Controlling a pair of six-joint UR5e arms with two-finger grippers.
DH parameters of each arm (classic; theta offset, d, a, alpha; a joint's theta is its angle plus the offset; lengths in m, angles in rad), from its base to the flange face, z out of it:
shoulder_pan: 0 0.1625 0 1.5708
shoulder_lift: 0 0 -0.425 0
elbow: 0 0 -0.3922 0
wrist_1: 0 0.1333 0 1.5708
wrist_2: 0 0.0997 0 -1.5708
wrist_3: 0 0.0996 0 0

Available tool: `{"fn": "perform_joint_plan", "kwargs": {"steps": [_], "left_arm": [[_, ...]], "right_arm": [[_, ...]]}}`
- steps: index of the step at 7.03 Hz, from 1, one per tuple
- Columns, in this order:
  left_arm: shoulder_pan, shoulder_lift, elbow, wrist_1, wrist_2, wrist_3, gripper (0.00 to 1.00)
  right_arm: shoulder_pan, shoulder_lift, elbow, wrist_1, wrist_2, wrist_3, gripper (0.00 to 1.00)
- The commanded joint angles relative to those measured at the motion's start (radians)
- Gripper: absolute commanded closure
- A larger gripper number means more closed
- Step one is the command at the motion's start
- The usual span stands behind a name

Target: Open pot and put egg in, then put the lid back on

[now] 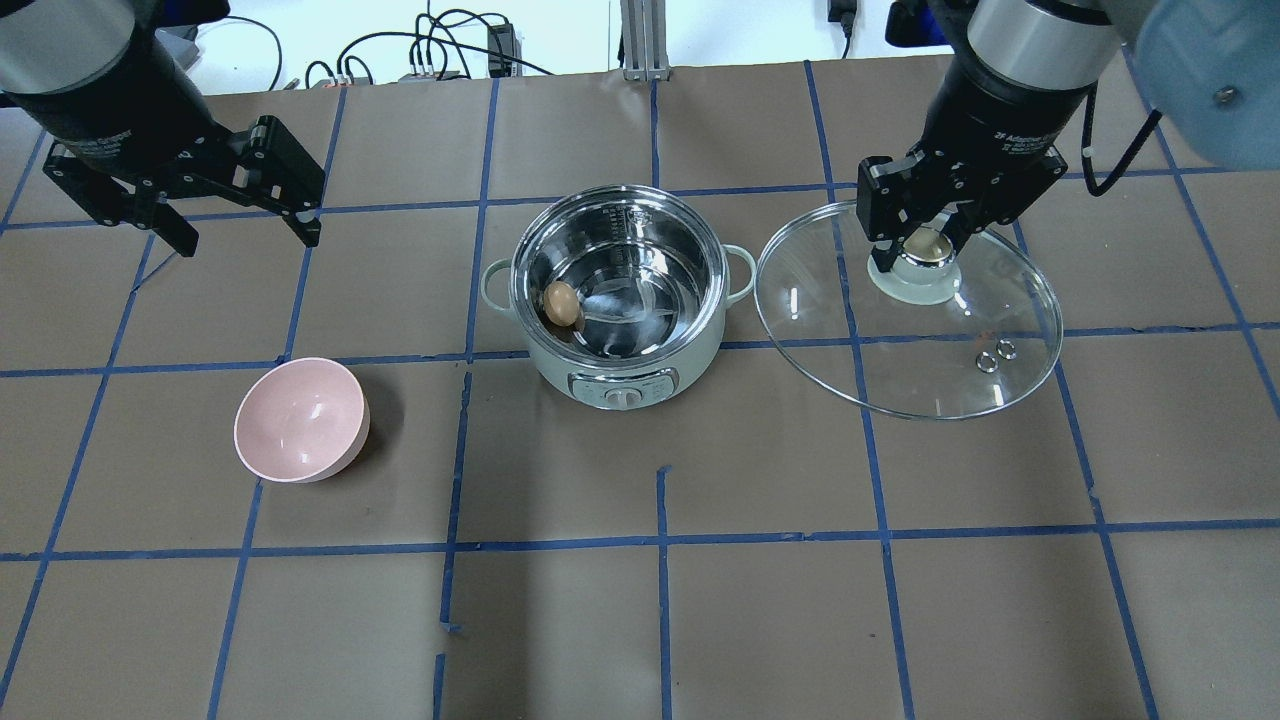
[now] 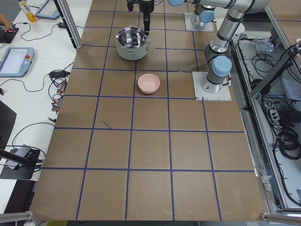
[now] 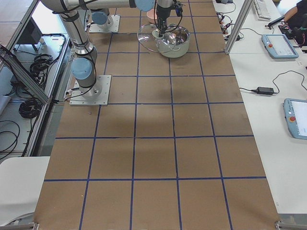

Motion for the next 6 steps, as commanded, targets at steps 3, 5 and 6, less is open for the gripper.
{"fn": "perform_joint_plan", "kwargs": {"steps": [3,5,6], "left_arm": [[-0.004,-0.012,0.004,0.004,0.001,-0.038,0.0],[-0.004,-0.02,0.004,0.105,-0.001,-0.043,0.01],[-0.004,-0.021,0.002,0.104,0.006,-0.043,0.01]], "right_arm": [[0.0,0.0,0.0,-0.002,0.0,0.0,0.86],[0.0,0.0,0.002,-0.001,0.0,0.0,0.86],[0.0,0.0,0.0,-0.001,0.0,0.0,0.86]]}}
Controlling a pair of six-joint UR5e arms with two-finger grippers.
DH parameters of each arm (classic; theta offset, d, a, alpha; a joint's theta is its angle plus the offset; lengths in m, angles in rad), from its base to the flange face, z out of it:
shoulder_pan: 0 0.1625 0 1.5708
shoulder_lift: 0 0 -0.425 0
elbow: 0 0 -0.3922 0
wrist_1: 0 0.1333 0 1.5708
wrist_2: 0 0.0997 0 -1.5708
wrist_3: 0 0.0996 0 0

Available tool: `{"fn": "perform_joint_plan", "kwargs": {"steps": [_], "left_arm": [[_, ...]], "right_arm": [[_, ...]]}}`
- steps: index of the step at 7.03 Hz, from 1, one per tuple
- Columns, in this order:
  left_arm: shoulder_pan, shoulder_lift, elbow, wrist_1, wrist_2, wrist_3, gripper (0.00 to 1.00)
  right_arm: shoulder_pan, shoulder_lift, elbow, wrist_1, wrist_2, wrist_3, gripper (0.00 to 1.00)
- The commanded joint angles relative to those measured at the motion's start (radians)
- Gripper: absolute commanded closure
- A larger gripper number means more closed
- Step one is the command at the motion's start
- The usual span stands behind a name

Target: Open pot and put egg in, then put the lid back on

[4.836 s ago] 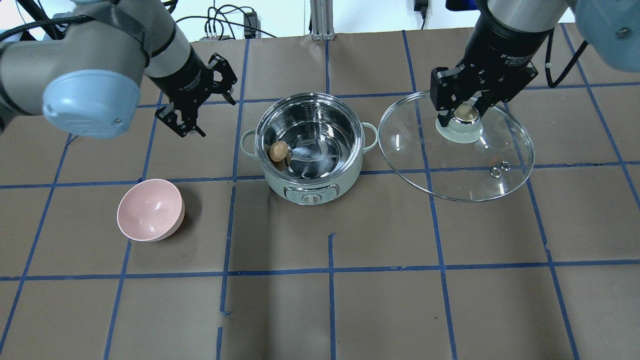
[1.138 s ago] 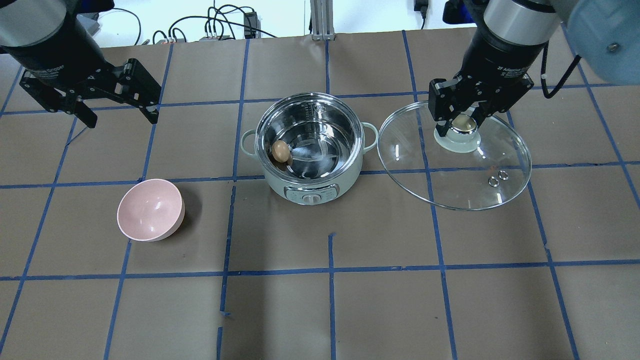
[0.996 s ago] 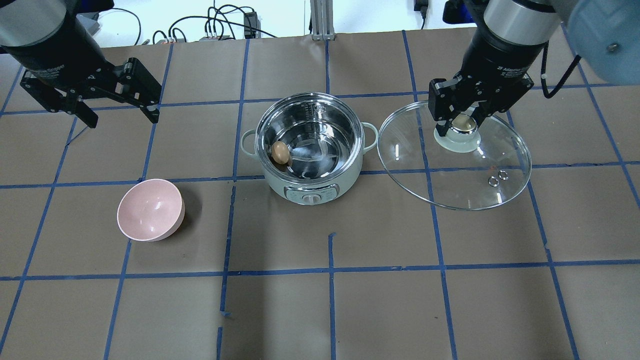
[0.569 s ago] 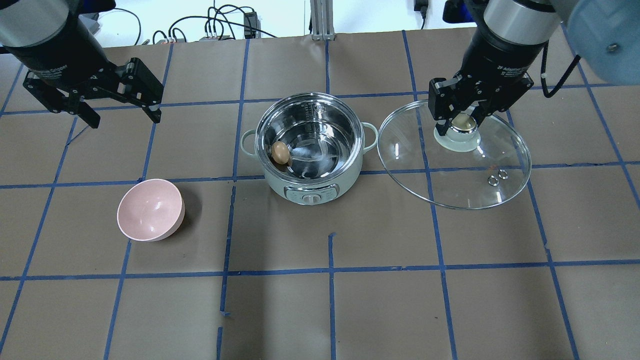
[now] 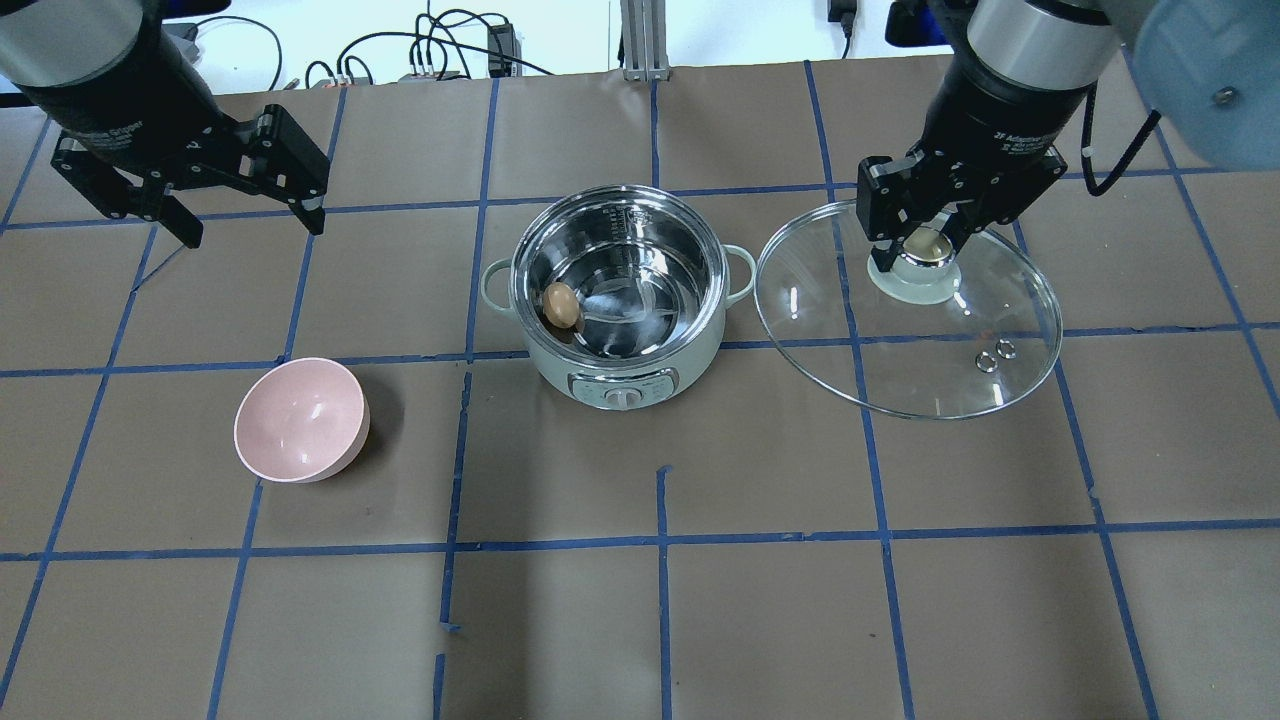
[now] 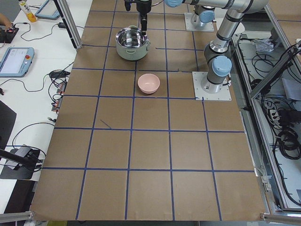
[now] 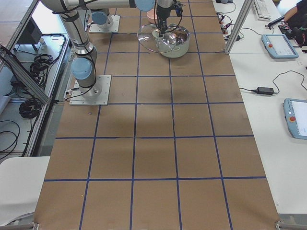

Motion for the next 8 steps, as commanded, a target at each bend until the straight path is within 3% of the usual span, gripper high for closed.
{"fn": "perform_joint_plan", "kwargs": {"steps": [1,8], "left_arm": [[0.0,-0.001,-0.003,0.019,0.007,0.002,0.0],[-0.037,0.003,-0.003,0.022,0.048,0.001,0.0]], "right_arm": [[0.0,0.0,0.001,0.002,0.0,0.0,0.86],[0.0,-0.003,0.014,0.009,-0.008,-0.003,0.85]]}}
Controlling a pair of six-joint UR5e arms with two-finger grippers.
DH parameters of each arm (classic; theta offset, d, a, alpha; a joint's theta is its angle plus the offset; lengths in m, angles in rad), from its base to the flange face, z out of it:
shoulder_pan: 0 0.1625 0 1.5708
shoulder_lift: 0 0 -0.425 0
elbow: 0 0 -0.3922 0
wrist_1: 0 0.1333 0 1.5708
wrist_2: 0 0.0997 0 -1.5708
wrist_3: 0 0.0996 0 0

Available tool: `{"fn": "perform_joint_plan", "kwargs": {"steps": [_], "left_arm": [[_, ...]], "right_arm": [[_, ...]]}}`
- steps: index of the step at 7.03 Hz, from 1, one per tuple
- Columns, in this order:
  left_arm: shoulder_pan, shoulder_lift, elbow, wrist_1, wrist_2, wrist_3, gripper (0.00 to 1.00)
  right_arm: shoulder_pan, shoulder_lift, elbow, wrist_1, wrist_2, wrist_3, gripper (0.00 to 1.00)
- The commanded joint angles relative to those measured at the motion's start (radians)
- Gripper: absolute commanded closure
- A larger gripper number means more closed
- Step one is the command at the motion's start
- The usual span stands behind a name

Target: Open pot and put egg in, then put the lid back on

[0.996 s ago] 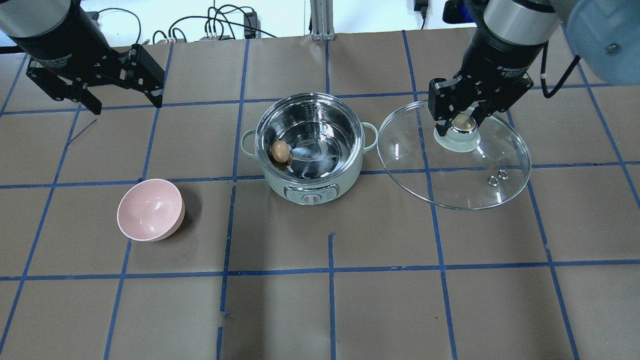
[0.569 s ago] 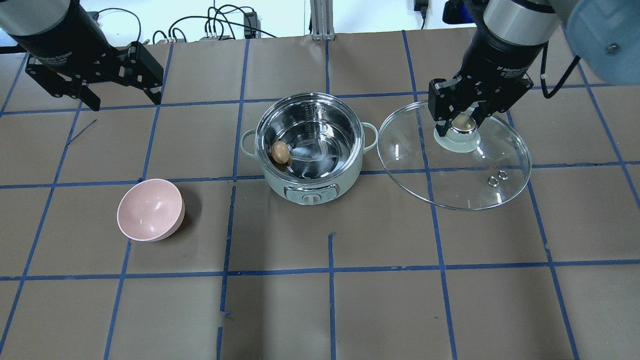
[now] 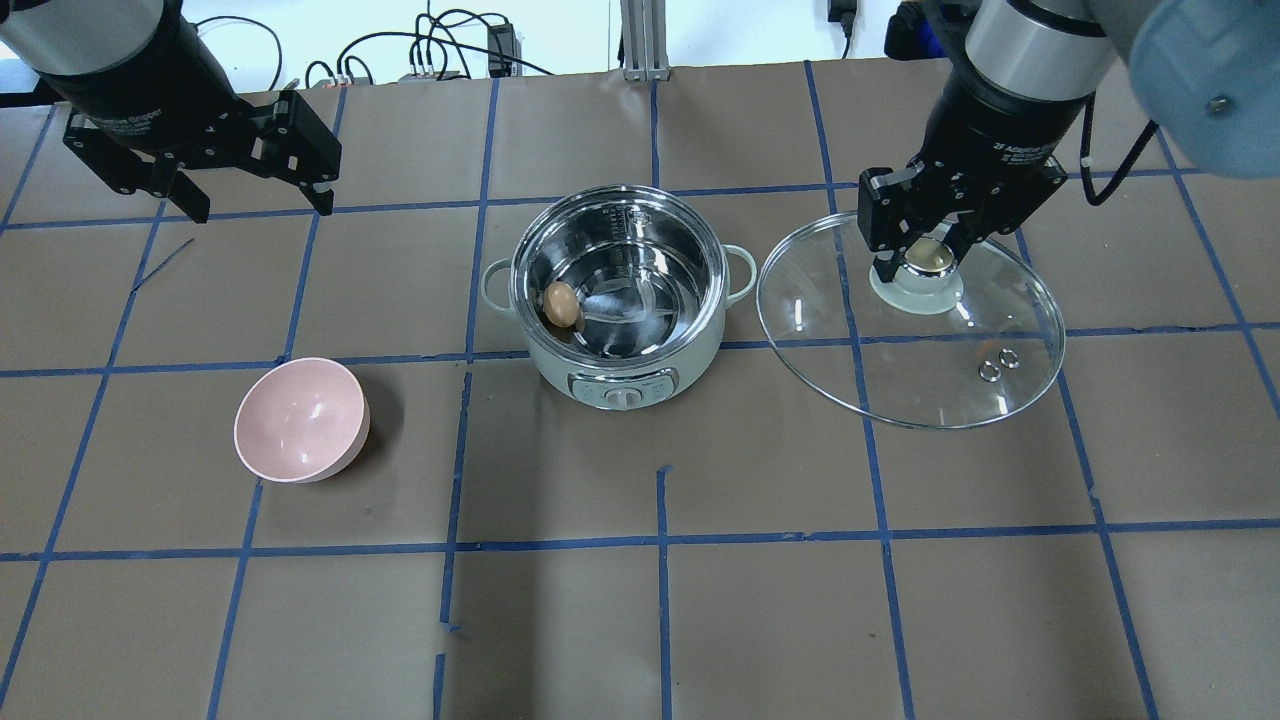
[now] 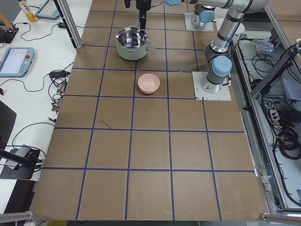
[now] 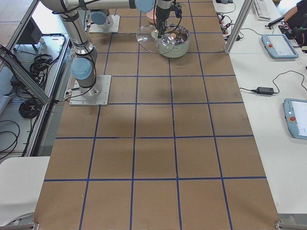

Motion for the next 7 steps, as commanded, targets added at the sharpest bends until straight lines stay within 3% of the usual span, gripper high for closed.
{"fn": "perform_joint_plan", "kwargs": {"steps": [1,7], "left_arm": [[-0.002,0.002,0.001,-0.003,0.009,-0.001,0.0],[0.001,0.007,-0.004,-0.024,0.001,-0.002,0.0]], "right_arm": [[0.0,-0.001,0.003,-0.001,0.0,0.0,0.84],[0.0,-0.001,0.005,0.001,0.0,0.0,0.83]]}}
